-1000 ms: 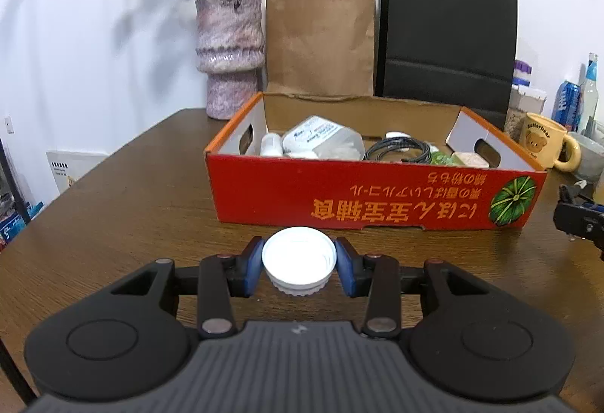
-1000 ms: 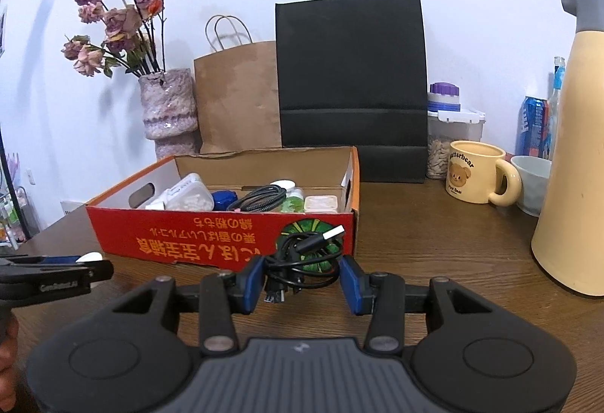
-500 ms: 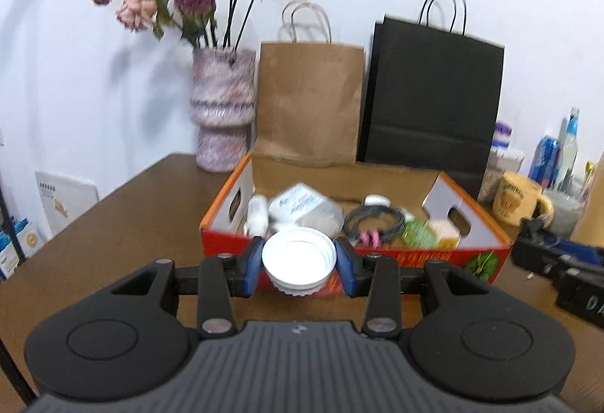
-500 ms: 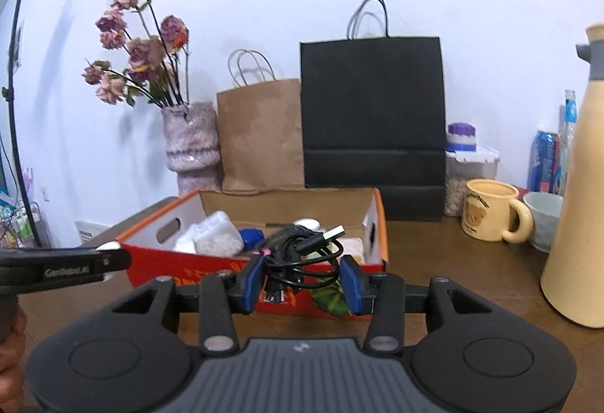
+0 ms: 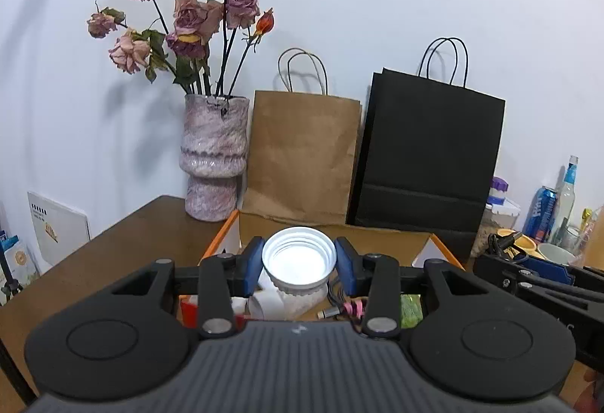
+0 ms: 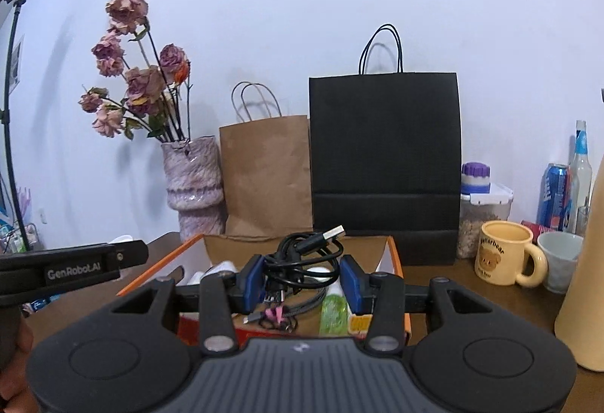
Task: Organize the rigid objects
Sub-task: 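Carry the white cap in the left tool while the right tool carries the USB cable into the box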
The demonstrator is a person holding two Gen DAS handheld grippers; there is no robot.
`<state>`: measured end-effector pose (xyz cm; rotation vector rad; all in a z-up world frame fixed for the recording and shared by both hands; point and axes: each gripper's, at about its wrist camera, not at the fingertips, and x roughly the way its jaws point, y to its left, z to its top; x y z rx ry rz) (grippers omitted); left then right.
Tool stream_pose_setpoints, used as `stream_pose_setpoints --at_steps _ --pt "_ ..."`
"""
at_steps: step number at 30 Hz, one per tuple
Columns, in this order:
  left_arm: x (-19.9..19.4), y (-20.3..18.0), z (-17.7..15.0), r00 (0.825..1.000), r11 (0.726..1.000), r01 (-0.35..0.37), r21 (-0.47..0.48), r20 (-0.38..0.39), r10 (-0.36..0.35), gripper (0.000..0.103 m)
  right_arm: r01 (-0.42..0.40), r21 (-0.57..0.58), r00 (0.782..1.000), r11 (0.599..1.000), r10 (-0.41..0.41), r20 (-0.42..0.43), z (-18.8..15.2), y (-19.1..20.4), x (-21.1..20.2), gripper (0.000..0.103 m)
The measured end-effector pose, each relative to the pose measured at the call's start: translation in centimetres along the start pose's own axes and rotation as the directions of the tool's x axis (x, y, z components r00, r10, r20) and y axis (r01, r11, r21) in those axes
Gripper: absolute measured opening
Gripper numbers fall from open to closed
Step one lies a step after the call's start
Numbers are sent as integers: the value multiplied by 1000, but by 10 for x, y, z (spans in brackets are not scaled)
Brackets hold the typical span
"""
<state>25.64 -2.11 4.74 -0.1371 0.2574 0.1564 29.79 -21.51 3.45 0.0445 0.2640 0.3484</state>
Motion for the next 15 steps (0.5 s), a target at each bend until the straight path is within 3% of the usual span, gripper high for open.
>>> stream_pose_setpoints --at_steps 15 --pt "60 1 16 999 999 -42 -6 -11 42 41 51 28 999 998 -51 7 18 -12 51 42"
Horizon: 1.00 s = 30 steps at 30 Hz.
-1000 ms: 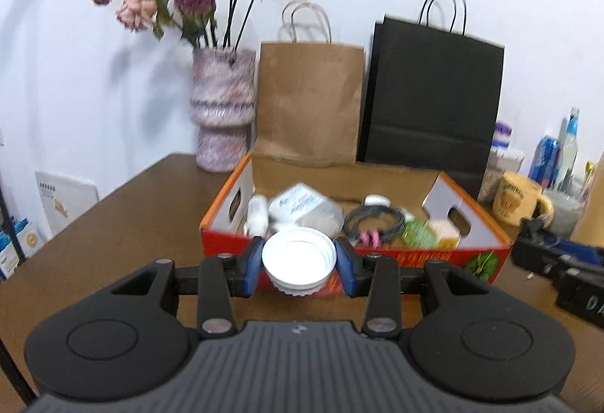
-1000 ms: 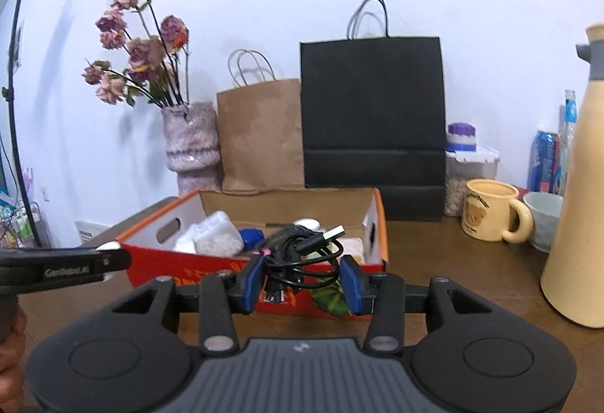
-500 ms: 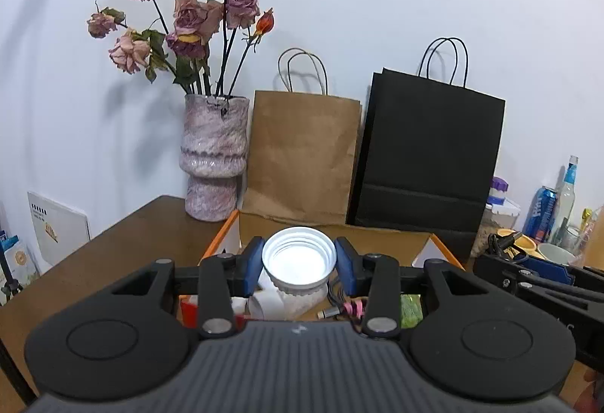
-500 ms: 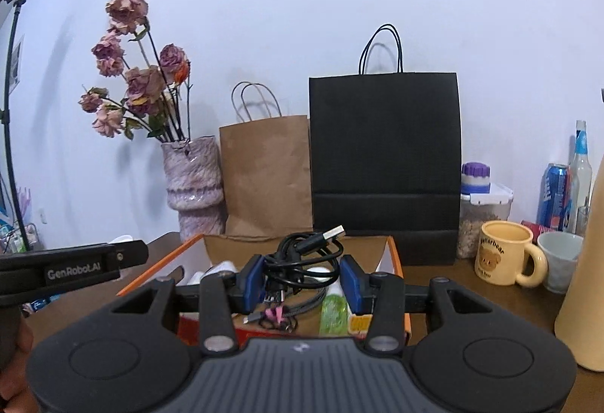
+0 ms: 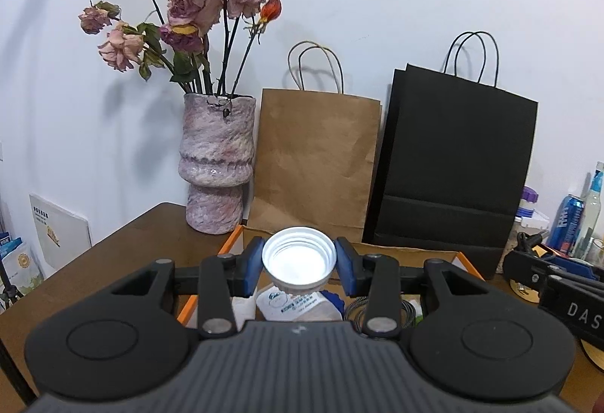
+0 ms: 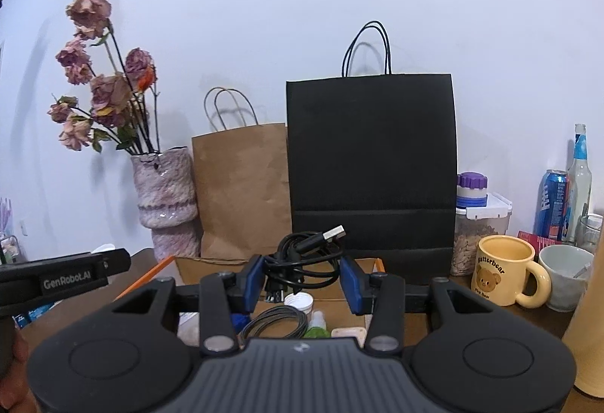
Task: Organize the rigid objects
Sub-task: 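Carry the white cap in the left tool while the right tool carries the USB cable into the box, then open both tools to drop the cap and USB cable into the box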
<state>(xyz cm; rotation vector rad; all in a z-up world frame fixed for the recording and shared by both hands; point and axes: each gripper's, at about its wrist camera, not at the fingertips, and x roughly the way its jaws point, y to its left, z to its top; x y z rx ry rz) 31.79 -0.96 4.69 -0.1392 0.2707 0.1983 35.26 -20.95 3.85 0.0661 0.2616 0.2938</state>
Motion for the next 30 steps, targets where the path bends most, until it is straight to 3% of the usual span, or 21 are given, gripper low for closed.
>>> stream_pose_setpoints --at_steps 16,26,27,28,30 --pt "76 0 -5 996 997 -45 68 -74 50 41 16 -32 996 999 -19 -83 -9 -9 74 42" --pt "93 -3 -14 991 990 -64 124 -111 78 42 -7 -56 986 998 -3 -169 -25 -8 98 44" --pt "93 -3 -14 990 989 -72 128 -110 86 47 -11 -54 984 998 1 -176 -26 -8 98 44" --pt "93 -2 -14 990 988 -79 132 -110 93 60 -16 -51 983 999 7 -182 -26 -9 99 46" --pt "92 -1 -13 989 987 -89 135 -101 104 81 -16 -46 982 999 8 -187 -27 -10 99 58"
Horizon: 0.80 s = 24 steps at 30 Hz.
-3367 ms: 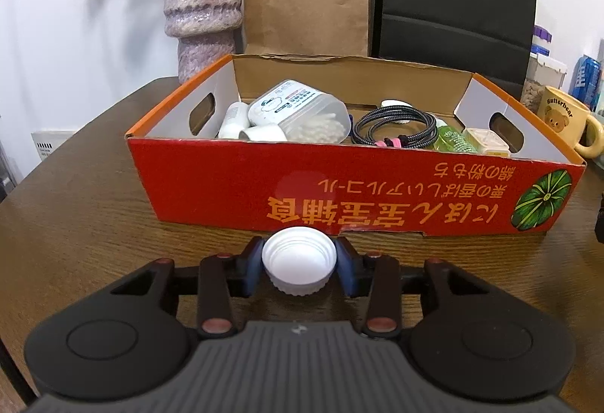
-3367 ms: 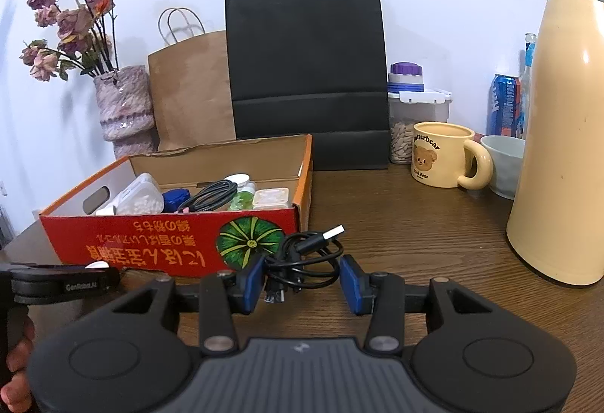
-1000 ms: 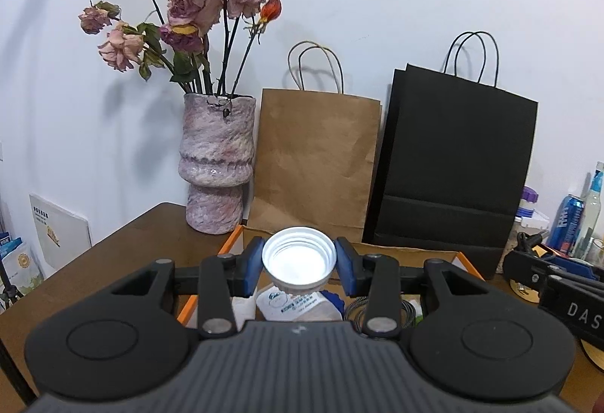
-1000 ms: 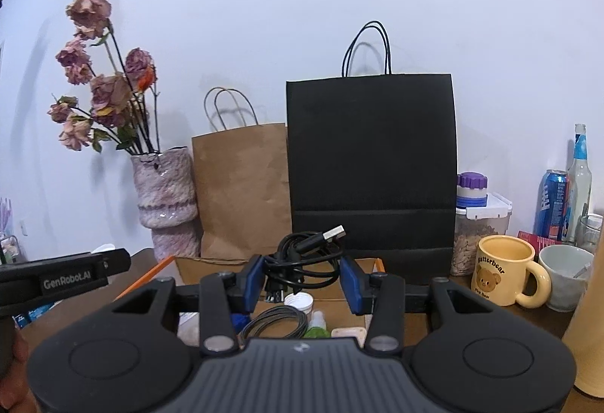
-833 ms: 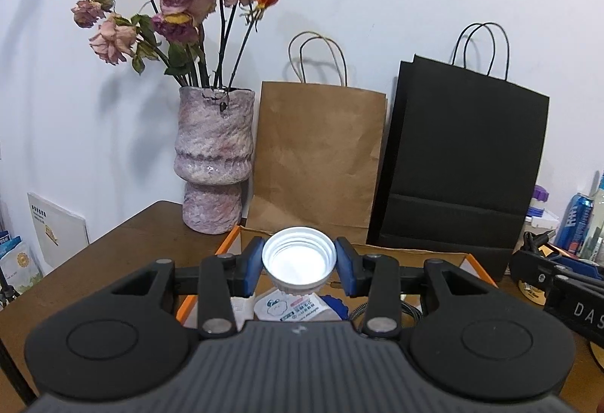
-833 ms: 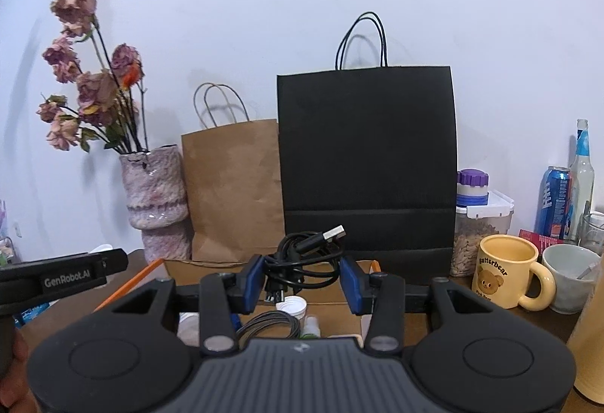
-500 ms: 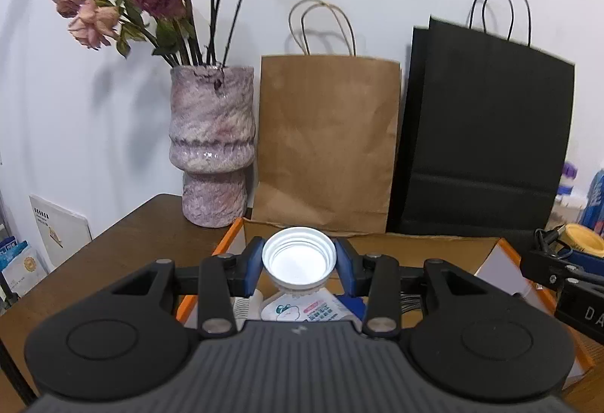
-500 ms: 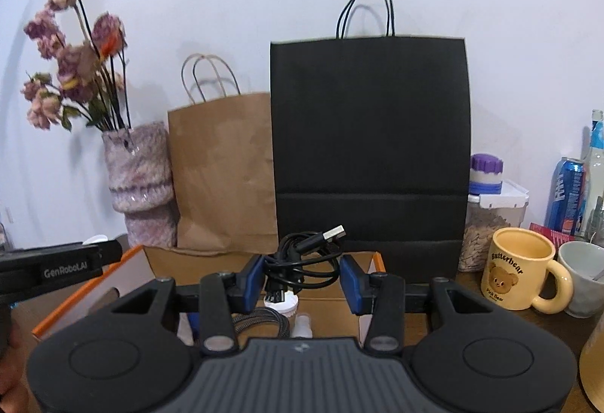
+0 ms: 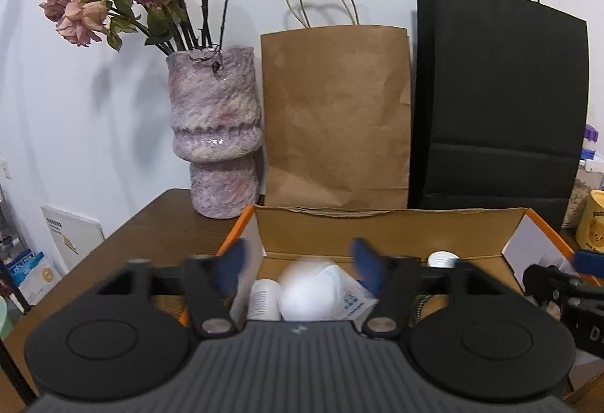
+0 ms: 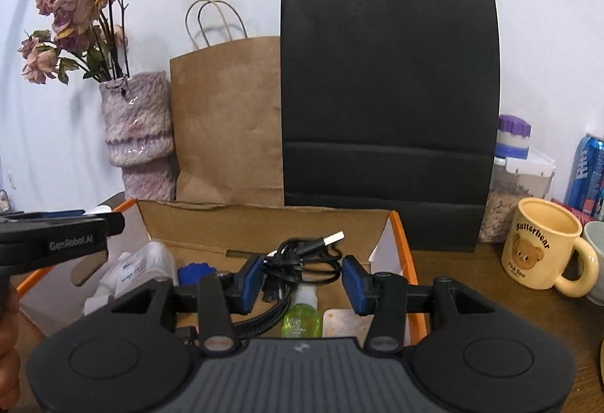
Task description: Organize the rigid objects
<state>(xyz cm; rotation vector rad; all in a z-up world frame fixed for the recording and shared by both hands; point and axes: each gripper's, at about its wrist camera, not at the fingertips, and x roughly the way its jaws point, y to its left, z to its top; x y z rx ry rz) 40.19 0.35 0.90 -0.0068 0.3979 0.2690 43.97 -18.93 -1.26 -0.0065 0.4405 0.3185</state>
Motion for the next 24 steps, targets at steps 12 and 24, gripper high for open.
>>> stream_pose_setpoints --at_steps 12,24 --pt "-3 7 4 1000 1000 -7 -3 19 7 103 39 58 999 998 -41 22 3 -15 -4 103" --pt "-46 18 11 998 999 31 -7 60 -30 103 49 47 997 998 -51 56 7 -10 -45 103"
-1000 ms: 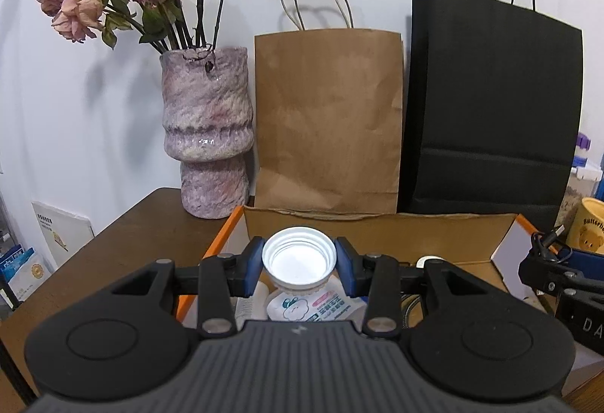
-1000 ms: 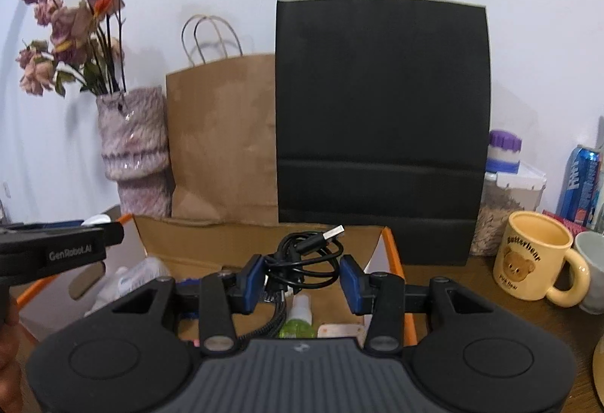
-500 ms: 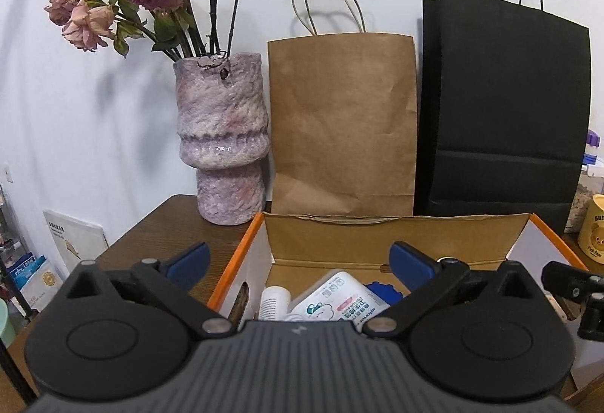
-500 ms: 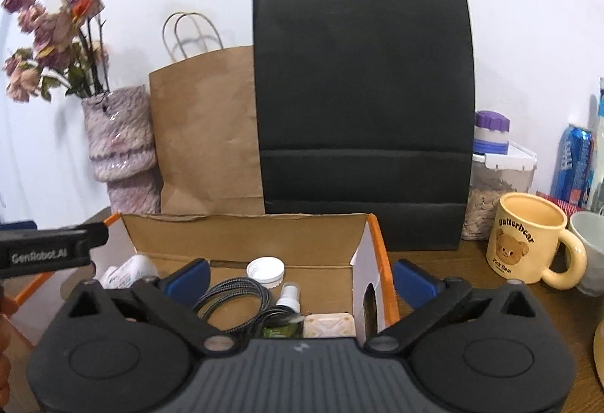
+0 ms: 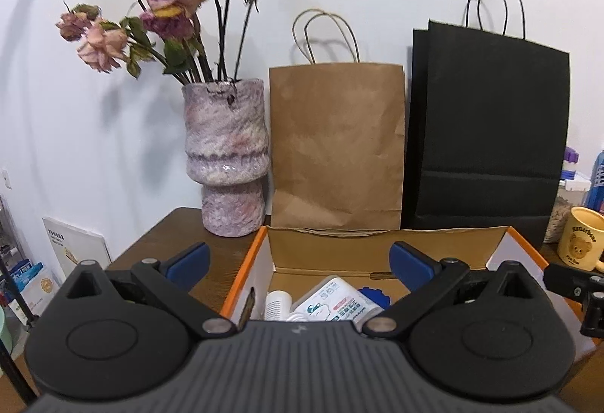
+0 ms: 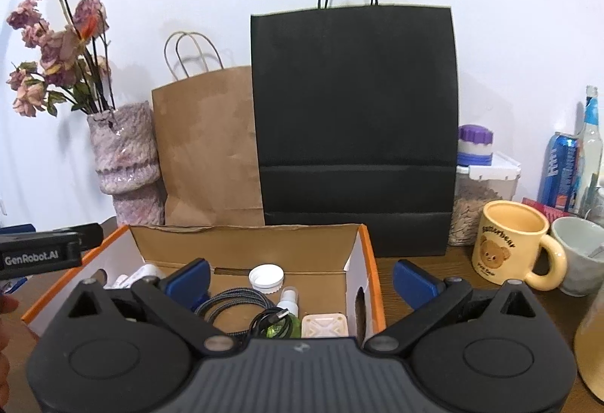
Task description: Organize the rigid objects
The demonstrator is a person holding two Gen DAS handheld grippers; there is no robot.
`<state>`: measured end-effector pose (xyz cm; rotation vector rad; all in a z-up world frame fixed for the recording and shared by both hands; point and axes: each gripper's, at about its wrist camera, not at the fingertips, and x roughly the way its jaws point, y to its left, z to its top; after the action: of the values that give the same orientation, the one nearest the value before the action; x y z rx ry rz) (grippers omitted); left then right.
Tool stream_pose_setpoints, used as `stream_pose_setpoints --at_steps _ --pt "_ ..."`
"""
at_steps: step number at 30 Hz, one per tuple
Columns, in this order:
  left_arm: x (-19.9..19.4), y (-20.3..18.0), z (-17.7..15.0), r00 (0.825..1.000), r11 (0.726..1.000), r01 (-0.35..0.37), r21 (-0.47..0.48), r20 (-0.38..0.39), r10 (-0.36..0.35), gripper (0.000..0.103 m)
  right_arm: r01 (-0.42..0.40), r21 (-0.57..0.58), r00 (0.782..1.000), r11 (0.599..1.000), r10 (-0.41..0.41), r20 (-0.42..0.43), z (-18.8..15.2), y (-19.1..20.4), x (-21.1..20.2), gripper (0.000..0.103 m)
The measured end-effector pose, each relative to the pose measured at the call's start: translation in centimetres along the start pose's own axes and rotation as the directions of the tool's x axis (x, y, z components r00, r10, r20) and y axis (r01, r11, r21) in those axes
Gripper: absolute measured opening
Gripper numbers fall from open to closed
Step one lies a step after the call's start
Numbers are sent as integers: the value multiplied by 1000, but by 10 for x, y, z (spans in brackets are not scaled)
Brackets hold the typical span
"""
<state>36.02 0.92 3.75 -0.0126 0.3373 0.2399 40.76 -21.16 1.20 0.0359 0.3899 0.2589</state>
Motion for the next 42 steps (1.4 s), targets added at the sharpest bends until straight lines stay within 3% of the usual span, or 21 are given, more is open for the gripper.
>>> stream_pose_setpoints --at_steps 11,20,28,32,42 --pt "-71 22 -9 999 1000 19 -13 28 -18 103 6 -21 998 1000 -5 56 -6 -6 -77 103" --pt "-132 30 -32 999 998 45 33 14 -45 103 -8 -11 997 1000 9 82 -28 -3 -144 103" --pt "-184 43 -70 997 997 64 49 -46 -61 103 -26 5 999 1000 26 32 -71 1 -196 103" --pt "-209 54 -93 993 996 87 10 -77 -86 103 -20 11 1000 1000 20 12 -92 4 -220 103" --pt "-235 62 -116 992 996 88 31 -96 -85 103 -24 5 999 1000 24 -36 -126 8 -250 103"
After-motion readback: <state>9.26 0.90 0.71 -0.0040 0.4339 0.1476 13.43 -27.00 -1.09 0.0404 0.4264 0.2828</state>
